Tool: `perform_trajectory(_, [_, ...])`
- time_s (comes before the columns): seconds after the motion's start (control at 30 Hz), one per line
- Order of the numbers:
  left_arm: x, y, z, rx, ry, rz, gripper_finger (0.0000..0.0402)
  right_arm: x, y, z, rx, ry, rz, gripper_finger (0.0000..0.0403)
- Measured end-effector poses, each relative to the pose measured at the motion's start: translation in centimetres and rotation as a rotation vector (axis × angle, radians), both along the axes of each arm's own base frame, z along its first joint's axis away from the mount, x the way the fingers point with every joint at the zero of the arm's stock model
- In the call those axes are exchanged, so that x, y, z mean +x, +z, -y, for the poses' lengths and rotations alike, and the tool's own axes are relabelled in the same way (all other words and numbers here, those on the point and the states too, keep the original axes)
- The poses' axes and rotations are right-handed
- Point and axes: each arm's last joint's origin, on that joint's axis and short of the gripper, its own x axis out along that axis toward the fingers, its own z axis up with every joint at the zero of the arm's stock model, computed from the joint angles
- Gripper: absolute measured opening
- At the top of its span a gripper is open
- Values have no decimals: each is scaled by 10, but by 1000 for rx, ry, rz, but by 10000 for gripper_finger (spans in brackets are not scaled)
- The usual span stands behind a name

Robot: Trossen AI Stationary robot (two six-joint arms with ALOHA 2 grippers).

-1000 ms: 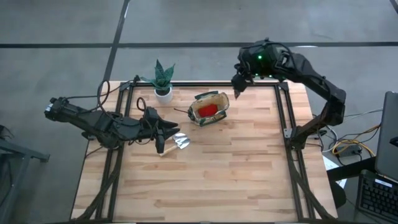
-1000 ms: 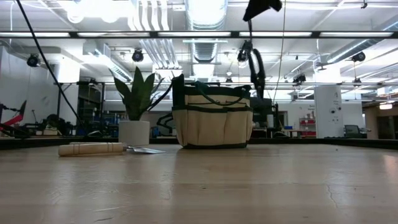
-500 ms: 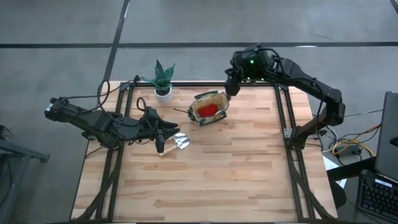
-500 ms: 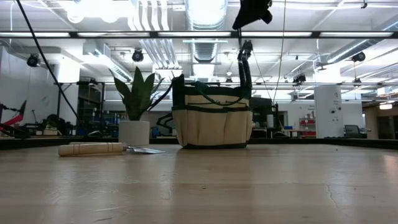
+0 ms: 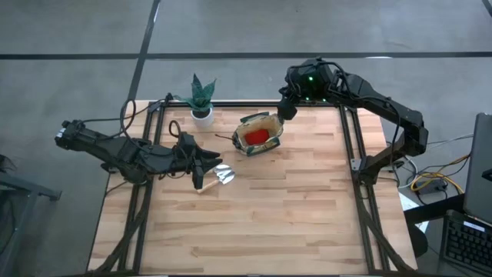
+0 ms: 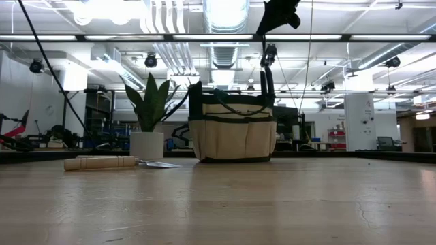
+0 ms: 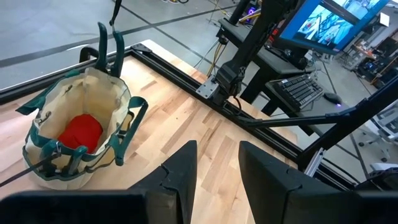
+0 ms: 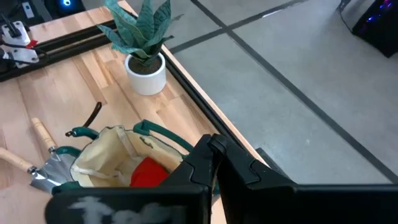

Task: Pick & Place Garden tools in Gardening bag
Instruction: Put the shear scissors into the white bag

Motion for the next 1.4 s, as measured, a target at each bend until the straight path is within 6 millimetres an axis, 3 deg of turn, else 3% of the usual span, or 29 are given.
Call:
perform_trajectory(0.43, [0, 0, 0, 1, 2, 0, 122, -5, -15, -1, 32, -65, -29, 8])
perform_trajectory(0.73, [0, 0, 0, 5, 1, -1, 122, -12, -22, -5, 58, -73, 59, 8])
perform_trajectory(1.13, [0, 0, 0, 2, 3, 1, 122, 0, -51, -5, 161, -40, 116, 8])
perform_trajectory(1.4, [0, 0, -1, 1, 5, 2, 122, 11, -53, -12, 228, 53, 227, 8])
